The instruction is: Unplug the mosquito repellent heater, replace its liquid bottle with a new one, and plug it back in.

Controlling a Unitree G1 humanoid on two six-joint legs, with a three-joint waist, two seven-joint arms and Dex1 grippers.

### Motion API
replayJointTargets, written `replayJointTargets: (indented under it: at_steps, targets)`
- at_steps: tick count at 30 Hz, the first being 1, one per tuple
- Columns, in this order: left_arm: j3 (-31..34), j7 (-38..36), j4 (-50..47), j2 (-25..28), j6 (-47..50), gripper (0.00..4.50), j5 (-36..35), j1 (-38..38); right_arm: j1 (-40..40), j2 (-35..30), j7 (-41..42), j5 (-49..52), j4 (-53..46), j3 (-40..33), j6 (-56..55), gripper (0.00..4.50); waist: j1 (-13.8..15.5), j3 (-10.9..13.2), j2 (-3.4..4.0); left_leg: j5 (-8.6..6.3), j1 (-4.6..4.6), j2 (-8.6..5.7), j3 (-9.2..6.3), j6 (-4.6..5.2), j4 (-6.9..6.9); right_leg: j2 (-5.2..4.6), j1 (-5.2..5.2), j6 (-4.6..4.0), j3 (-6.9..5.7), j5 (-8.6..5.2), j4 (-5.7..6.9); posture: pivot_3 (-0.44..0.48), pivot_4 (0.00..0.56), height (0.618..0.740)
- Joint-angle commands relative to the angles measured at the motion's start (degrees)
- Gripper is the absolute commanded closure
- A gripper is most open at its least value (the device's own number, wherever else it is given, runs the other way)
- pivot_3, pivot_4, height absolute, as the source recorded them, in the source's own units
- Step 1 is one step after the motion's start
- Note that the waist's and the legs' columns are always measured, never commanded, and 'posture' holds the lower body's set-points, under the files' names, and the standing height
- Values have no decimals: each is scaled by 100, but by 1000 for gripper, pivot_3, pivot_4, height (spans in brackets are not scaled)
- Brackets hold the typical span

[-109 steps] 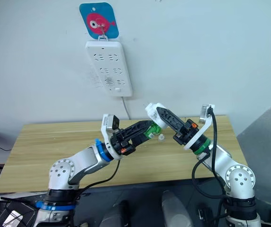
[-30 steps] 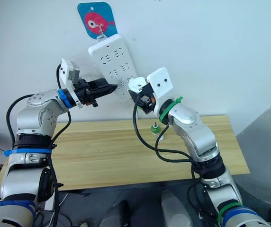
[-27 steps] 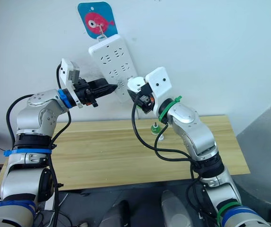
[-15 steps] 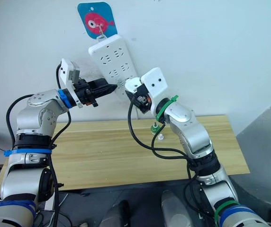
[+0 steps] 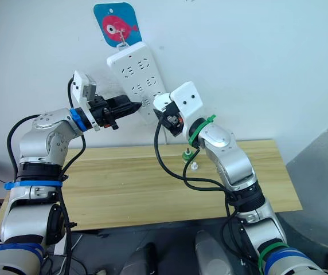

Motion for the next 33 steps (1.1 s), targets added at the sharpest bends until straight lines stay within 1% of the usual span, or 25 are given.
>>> replayJointTargets:
  at_steps: [1,4,11,13,14,20,25,28,30,31,32,33]
  targets:
    - [-1,-27,-143,27,37,3182,29,48,-295,79,-2,-70,-53,-60,-43,1465,-1,0,0,0,0,0,0,0,0,0,0,0,0,0,0,-265,213,740]
    - [5,-25,-158,6,70,3182,5,56,-431,181,-22,-64,78,-64,27,1465,-6,0,0,0,2,0,1,0,2,0,-1,0,1,0,5,-269,213,740]
    - [1,-30,-273,-66,163,3185,-11,101,-636,435,11,-117,756,-52,-170,1465,-32,0,0,1,10,1,5,0,3,0,-2,0,5,0,16,-266,216,740]
    - [7,-49,-316,-92,228,3186,-39,112,-659,487,60,-137,919,-34,-257,1465,-54,0,0,4,21,0,12,3,4,1,0,3,11,-2,25,-265,217,740]
    - [10,-63,-348,-102,272,3186,-62,120,-679,515,79,-153,1018,-33,-314,1465,-60,0,0,7,25,0,13,8,4,2,1,20,12,-12,28,-265,216,740]
    - [36,-79,-498,-132,451,3186,-117,175,-878,615,199,-217,1600,-110,-624,1466,-129,-1,-1,8,59,1,20,10,2,4,22,23,20,-14,42,-259,215,740]
    - [63,-65,-526,-119,455,3187,-55,210,-956,641,278,-245,1809,-109,-690,1466,-159,-1,-1,9,73,2,25,11,1,7,24,25,26,-15,55,-257,214,740]
    - [109,49,-355,-102,253,3187,100,186,-873,632,308,-165,1642,-178,-618,1466,-158,-1,-1,9,75,3,25,11,1,8,25,25,27,-15,56,-258,214,740]
    - [144,95,-202,-87,93,3187,199,149,-743,531,328,-101,1371,-282,-528,720,-152,-1,-1,10,75,3,25,11,1,8,26,25,28,-15,56,-258,214,740]
    - [158,109,-149,-82,38,3188,233,137,-674,468,359,-77,1229,-310,-452,497,-121,0,-1,10,74,2,26,11,1,8,25,25,28,-15,55,-258,214,740]
    - [165,121,-101,-76,-30,3188,268,128,-593,383,416,-76,1064,-297,-355,115,-103,0,-2,10,71,2,24,11,-2,8,25,26,25,-16,52,-258,214,740]
    - [172,142,-64,-72,-93,3188,289,126,-475,256,535,-79,822,-232,-217,0,-87,0,-1,9,67,3,23,11,-3,8,23,26,24,-16,48,-257,214,740]
